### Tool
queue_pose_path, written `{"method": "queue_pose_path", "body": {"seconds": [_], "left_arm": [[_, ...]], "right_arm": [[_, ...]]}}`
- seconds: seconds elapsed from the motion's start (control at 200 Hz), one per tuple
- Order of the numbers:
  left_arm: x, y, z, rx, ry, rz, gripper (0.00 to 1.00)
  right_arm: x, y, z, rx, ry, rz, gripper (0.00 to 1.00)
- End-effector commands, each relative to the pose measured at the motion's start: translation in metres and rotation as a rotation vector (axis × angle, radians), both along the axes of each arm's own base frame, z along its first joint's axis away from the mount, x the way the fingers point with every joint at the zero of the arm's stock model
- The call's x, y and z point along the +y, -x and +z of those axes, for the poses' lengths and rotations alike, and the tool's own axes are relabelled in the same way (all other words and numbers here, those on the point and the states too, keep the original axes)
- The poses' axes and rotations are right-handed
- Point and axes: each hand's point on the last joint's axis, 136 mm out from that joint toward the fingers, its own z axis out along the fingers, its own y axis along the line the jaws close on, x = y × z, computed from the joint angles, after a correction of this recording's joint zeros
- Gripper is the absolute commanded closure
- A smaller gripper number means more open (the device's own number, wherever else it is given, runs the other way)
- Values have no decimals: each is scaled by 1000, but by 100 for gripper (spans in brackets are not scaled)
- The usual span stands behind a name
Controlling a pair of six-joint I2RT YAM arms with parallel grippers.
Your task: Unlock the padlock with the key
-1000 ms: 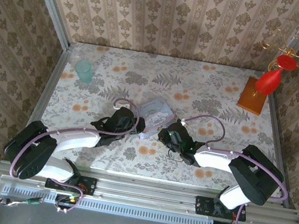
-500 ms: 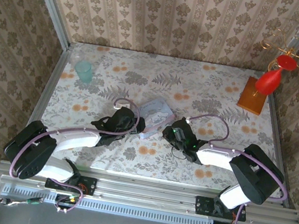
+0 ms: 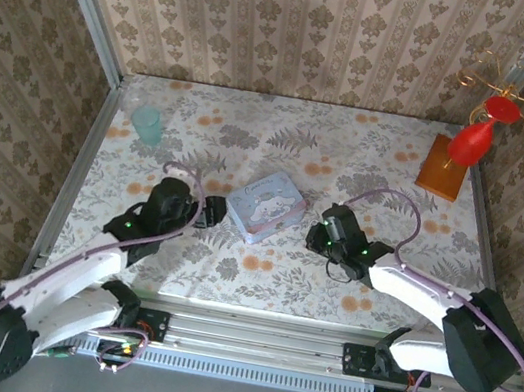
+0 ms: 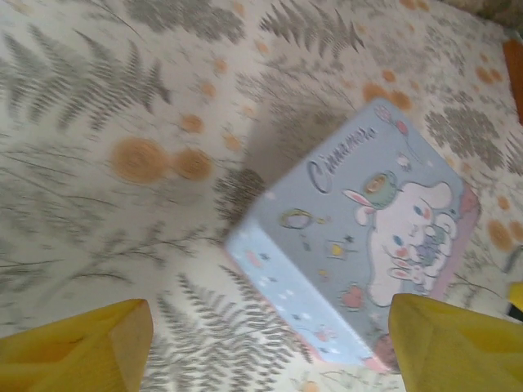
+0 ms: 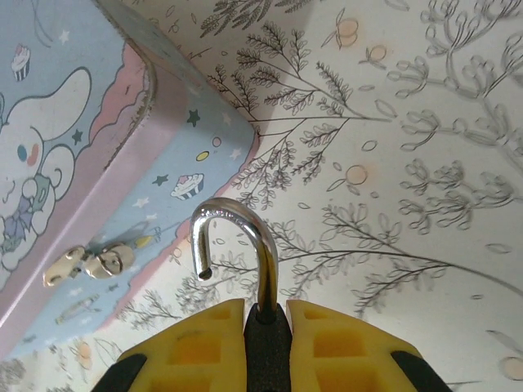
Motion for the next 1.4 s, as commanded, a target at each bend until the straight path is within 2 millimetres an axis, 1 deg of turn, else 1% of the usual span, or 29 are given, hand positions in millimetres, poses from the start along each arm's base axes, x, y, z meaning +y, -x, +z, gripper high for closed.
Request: {"method": "queue_pose_path", "body": {"seconds": [0.0, 0.1, 0.19, 0.31, 0.34, 0.355, 0.395, 0.52, 0.72, 0.82, 0.9, 1.13, 1.145, 1.17, 1.205, 1.315, 1.345, 1.355, 1.395], "left_arm": [[30, 20, -25, 13, -148, -18, 22], [48, 26, -24, -33, -167, 19, 20], [60, 29, -24, -72, -166, 49, 19], [69, 33, -21, -108, -160, 75, 19], [71, 34, -20, -116, -162, 81, 18], [72, 34, -19, -120, -161, 86, 18], [76, 35, -18, -128, -159, 99, 18], [79, 36, -16, -139, -152, 116, 18], [81, 38, -16, -137, -145, 124, 17], [81, 38, -16, -141, -140, 127, 17], [83, 37, -15, -143, -140, 139, 17], [84, 36, -10, -147, -126, 156, 16], [84, 36, -10, -148, -126, 154, 16], [84, 36, -10, -148, -126, 154, 13], [85, 36, -8, -150, -125, 158, 12], [89, 33, -3, -170, -132, 186, 12], [91, 31, -2, -178, -137, 199, 12], [92, 31, -1, -180, -140, 203, 12], [94, 29, 2, -192, -145, 216, 11]], "right_arm": [[-8, 9, 5, 19, 101, 141, 98], [-12, 8, 0, 50, 100, 183, 98], [-14, 6, -8, 82, 90, 209, 97], [-9, 2, -16, 115, 88, 240, 96], [-7, 1, -14, 111, 79, 242, 95], [-6, 1, -22, 136, 81, 245, 95], [-2, 0, -26, 152, 73, 253, 95], [5, -2, -36, 181, 53, 266, 94], [8, -3, -46, 224, 54, 269, 91], [5, -2, -50, 241, 78, 273, 85], [-1, -1, -51, 247, 106, 266, 76], [-12, -1, -38, 214, 160, 265, 54], [-13, -1, -37, 212, 164, 264, 53], [-15, 0, -35, 211, 169, 260, 52], [-17, 0, -31, 205, 171, 260, 51], [-21, 4, -13, 171, 177, 261, 48], [-24, 5, -12, 176, 189, 255, 47], [-24, 4, -4, 155, 185, 254, 47], [-26, 5, 4, 136, 188, 252, 46]]}}
